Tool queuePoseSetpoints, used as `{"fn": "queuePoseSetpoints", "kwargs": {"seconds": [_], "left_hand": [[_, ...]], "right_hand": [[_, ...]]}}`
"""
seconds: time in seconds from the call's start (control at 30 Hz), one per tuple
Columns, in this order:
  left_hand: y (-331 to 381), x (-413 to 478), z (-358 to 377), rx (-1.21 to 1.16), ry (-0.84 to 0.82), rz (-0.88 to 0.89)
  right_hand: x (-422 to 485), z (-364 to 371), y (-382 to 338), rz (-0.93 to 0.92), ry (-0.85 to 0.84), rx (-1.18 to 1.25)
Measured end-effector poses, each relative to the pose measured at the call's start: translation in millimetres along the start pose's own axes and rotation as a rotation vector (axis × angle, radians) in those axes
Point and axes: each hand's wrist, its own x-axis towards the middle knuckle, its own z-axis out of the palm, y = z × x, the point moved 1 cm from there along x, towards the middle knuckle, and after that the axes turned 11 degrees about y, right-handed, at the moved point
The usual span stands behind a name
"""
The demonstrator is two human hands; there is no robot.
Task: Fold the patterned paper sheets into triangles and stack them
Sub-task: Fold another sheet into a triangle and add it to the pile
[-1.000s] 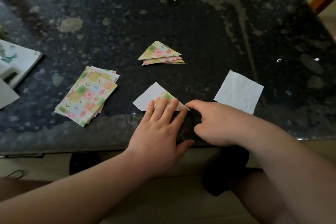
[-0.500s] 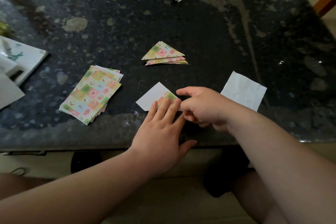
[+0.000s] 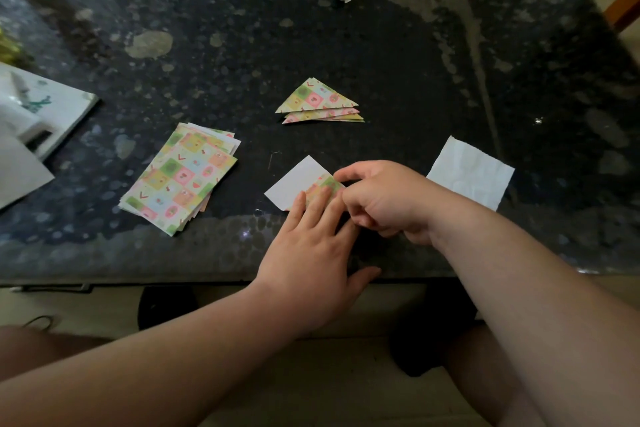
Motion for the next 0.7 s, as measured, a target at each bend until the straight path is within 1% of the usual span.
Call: {"fn": "queuePoseSetpoints", "kwargs": {"seconds": [0.13,0.27,0.43,0.53,0.7], "left_hand": [[0.1,-0.3,-0.3,-0.012,-0.008,-0.005],[-1.2,-0.6,-0.6,-0.026,-0.023,-0.007],[-1.6,-0.7,1.0,-0.052,-0.029,-0.029],[-1.9,-0.6,-0.9,-0.054,-0.024,-0.038],[-2.6,1.6,-4.4,-0.107,0.008,-0.078]], "right_hand": [[-1.2,0.9,-1.1,-0.012,0.005,-0.023],[-4.8,0.0,-3.7,-0.057,0.018,-0.103],[-15.9,-9.9,-7.3,-0.142,-0.044,-0.45],[-20.9,-16.1,-5.3,-0.161,-0.007,-0.608],[-29.3,-17.6,0.2,-0.183,0.023,-0.69]]}}
